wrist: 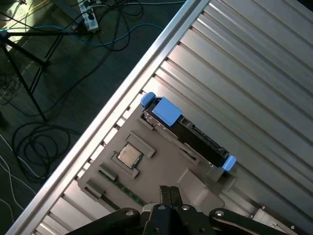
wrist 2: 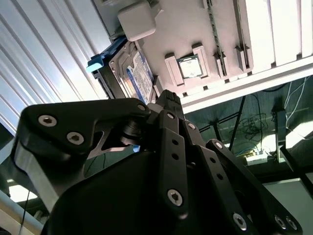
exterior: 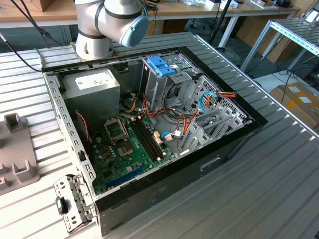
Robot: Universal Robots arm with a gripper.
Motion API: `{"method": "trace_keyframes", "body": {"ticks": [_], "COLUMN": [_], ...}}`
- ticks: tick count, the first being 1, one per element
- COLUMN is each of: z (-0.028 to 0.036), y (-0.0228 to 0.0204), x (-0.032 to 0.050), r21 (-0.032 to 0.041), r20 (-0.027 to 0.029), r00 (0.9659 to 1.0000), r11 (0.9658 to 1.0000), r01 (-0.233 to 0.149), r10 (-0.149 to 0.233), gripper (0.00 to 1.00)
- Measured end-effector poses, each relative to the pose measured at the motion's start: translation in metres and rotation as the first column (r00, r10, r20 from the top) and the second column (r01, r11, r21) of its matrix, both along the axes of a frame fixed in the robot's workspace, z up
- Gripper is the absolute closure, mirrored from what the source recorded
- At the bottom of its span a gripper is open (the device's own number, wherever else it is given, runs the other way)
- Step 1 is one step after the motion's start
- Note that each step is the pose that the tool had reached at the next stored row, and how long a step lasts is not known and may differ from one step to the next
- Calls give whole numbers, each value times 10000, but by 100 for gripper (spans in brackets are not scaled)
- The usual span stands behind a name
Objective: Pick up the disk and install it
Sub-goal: 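Pick up the disk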
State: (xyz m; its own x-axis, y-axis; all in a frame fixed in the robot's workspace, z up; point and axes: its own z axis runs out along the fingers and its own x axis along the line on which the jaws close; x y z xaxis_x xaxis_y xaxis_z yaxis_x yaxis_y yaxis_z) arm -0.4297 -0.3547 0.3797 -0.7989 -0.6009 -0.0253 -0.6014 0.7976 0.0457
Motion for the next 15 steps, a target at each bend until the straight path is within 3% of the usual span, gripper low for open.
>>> {"method": "trace_keyframes", "body": {"ticks": [15], "z": [0], "y": [0], "x": [0], "r21": [0], "r20": [0], "r00": [9986], "r11": [9986], "r01": [-533], "r10": [533], "gripper": [89]}}
